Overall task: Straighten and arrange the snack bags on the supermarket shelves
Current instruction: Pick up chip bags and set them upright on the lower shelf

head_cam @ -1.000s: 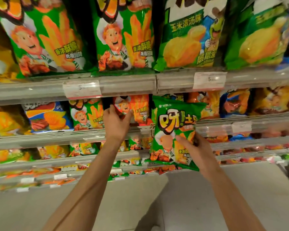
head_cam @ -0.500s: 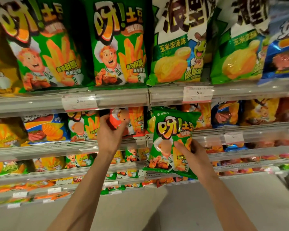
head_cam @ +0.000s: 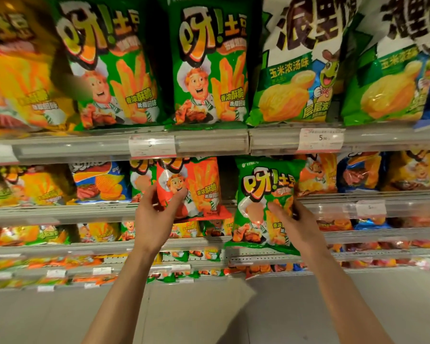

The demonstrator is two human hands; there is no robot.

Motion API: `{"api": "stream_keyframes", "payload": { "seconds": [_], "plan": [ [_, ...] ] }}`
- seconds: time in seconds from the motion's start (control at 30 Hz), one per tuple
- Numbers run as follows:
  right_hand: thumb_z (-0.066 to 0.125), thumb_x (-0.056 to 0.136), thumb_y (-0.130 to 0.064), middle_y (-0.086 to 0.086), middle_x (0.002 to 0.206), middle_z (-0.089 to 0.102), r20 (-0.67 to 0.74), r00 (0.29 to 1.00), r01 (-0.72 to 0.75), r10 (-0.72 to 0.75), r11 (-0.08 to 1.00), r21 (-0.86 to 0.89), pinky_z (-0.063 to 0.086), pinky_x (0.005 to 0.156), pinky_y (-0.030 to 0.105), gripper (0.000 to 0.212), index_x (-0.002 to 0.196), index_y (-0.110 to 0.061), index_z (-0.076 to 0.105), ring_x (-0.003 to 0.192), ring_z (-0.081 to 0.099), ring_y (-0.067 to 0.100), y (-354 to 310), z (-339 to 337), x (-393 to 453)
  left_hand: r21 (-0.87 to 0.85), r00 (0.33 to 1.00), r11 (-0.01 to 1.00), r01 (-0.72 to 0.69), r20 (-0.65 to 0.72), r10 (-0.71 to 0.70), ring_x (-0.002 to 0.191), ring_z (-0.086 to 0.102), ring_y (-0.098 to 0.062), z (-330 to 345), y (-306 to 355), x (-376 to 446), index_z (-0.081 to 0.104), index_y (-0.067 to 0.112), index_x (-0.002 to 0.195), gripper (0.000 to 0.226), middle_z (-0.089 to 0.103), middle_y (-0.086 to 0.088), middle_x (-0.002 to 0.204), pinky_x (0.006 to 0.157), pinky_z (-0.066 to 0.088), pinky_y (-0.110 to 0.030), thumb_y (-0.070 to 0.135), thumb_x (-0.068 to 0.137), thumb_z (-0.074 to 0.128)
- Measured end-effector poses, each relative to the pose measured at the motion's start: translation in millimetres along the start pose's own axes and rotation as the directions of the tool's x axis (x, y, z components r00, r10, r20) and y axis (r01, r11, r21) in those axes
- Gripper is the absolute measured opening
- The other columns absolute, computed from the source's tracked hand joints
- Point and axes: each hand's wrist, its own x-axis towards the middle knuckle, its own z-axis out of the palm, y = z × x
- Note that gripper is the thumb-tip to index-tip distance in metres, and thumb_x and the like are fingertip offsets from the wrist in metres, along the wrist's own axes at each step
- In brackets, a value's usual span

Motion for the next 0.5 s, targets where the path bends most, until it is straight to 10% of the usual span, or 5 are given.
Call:
{"api": "stream_keyframes", "payload": {
  "seconds": [0.3, 0.5],
  "plan": [
    [0.073, 0.093, -0.034, 0.013, 0.099, 0.072, 0.089, 0.986, 0.138, -0.142, 0.989, 0.048, 0.051, 0.066, 0.020, 0.034, 0.106, -0.004, 0.064, 0.079, 0.068, 0.014, -44.0, 74.5, 31.8, -0.004, 0.988, 1.000, 0.015, -0.152, -0.015, 0.097, 0.075, -0.009, -62.1, -8.4, -5.2, 0.068, 0.027, 0.123, 0.038, 0.078, 0.009, 0.106, 0.083, 0.061, -0.031, 0.043, 0.089, 0.076],
    [0.065, 0.098, -0.038, -0.009, 0.078, 0.058, 0.048, 0.977, 0.208, -0.208, 0.978, -0.004, 0.036, 0.048, 0.001, 0.031, 0.110, -0.010, 0.059, 0.063, 0.055, -0.001, -64.9, 118.8, 64.4, -0.033, 0.985, 0.999, 0.002, -0.175, -0.008, 0.094, 0.075, -0.004, -80.1, -9.0, -8.4, 0.068, 0.026, 0.122, 0.044, 0.078, 0.017, 0.104, 0.072, 0.058, -0.014, 0.048, 0.085, 0.075]
  ]
}}
